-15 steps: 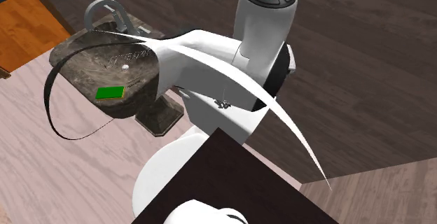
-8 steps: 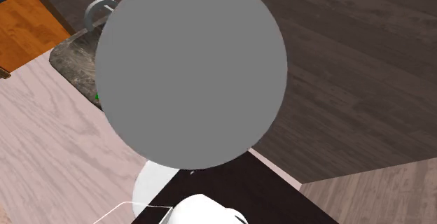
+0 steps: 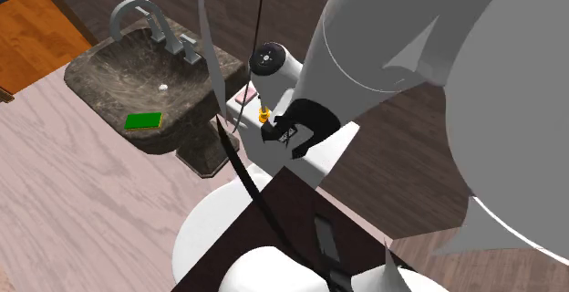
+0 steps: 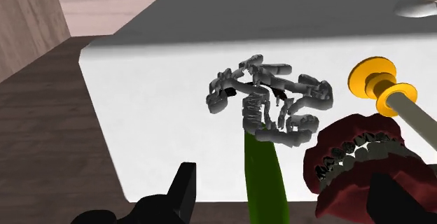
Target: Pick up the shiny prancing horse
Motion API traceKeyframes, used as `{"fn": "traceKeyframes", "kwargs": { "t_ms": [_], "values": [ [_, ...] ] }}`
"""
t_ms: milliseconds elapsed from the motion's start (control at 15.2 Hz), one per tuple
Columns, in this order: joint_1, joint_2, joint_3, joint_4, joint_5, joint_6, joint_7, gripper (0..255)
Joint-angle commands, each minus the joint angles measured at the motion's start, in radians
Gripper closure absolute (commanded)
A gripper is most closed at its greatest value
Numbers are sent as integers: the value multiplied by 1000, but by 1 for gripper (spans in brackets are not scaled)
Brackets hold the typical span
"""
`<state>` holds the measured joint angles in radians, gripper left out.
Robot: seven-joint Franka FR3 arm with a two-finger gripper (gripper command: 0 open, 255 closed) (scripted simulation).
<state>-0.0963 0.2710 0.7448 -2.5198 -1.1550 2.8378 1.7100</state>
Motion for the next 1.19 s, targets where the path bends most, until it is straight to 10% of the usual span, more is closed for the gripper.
{"fn": "traceKeyframes", "kwargs": {
  "t_ms": [0, 594, 660, 1122],
  "values": [
    [74, 69, -60, 56, -140, -28, 119, 0],
    [145, 195, -144, 119, -356, -47, 295, 0],
    [145, 198, -146, 121, -360, -47, 297, 255],
    [145, 198, -145, 121, -359, -47, 297, 255]
  ]
}}
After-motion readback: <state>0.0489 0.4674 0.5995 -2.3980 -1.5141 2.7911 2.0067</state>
